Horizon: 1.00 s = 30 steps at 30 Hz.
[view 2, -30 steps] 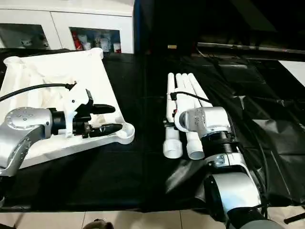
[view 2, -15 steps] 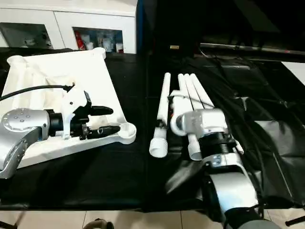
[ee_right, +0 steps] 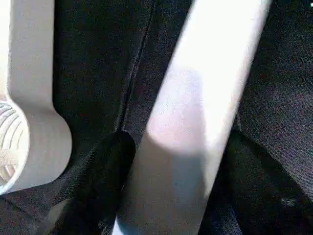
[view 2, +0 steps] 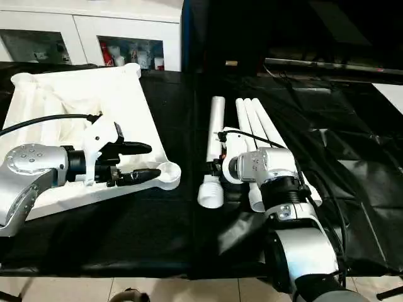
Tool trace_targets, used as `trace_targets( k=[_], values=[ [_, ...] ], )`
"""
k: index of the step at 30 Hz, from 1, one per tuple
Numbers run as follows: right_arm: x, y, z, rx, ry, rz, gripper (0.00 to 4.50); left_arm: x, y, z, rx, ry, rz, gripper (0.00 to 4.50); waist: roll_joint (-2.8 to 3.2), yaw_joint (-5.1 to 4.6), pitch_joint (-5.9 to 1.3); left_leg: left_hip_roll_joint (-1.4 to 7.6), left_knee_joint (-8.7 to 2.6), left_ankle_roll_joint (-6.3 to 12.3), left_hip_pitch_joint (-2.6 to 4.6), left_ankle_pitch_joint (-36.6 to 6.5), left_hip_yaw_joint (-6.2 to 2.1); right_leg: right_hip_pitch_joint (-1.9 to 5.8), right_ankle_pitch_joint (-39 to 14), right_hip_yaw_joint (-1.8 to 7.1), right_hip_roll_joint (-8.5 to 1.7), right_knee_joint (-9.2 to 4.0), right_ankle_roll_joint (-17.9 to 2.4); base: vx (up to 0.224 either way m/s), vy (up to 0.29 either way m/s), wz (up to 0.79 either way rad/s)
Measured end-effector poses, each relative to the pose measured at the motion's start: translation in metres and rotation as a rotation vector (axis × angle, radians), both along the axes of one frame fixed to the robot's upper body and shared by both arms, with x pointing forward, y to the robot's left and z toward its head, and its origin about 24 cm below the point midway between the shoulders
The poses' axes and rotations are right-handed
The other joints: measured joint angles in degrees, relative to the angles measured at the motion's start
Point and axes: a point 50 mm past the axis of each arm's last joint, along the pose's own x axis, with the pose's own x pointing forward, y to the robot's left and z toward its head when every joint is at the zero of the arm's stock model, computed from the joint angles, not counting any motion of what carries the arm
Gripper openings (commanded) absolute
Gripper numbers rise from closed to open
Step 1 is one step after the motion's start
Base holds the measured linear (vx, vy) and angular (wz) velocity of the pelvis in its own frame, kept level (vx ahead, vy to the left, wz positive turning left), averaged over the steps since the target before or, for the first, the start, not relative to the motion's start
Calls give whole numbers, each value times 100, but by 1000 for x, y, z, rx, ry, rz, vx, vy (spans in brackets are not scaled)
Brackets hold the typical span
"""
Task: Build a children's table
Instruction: Pick table leg
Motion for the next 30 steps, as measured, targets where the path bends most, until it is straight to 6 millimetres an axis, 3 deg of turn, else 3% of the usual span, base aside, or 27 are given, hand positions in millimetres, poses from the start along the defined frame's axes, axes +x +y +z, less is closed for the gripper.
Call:
trace_targets(
  k=[12, 13, 19, 24, 30],
  values=[
    [0, -6, -3, 40, -1, -81, 194, 0, -17, -11, -17, -13, 18, 347, 32, 18, 1, 0, 0, -1, 0, 0, -3, 3, 4, -2, 0, -1, 3, 0, 0, 0],
    [-1, -7, -3, 47, -8, -93, 193, 2, -18, -12, -24, -27, 39, 374, 32, 18, 1, 0, 0, 0, 0, 0, -3, 3, 5, -2, 0, -1, 5, 0, 0, 0],
    [-2, -17, -3, 100, -153, -156, 189, 10, -16, -20, -12, -20, 149, 428, 38, 4, 4, 0, -1, 0, 0, 0, -5, 1, 16, -1, 0, -2, 15, 0, 0, 0],
    [-8, -23, 3, 193, -214, -163, 189, 15, -27, -20, -86, -20, 227, 450, 47, 25, 7, 0, -1, 2, -2, -1, -4, 1, 17, -1, 0, -5, 14, 0, 0, 0],
    [-17, -34, 24, 345, -358, -102, 188, 27, -32, -7, -203, 43, 342, 450, 52, 22, 7, -1, -1, 5, -5, -2, -4, 1, 18, -1, 0, -7, 13, 0, 0, 0]
  ],
)
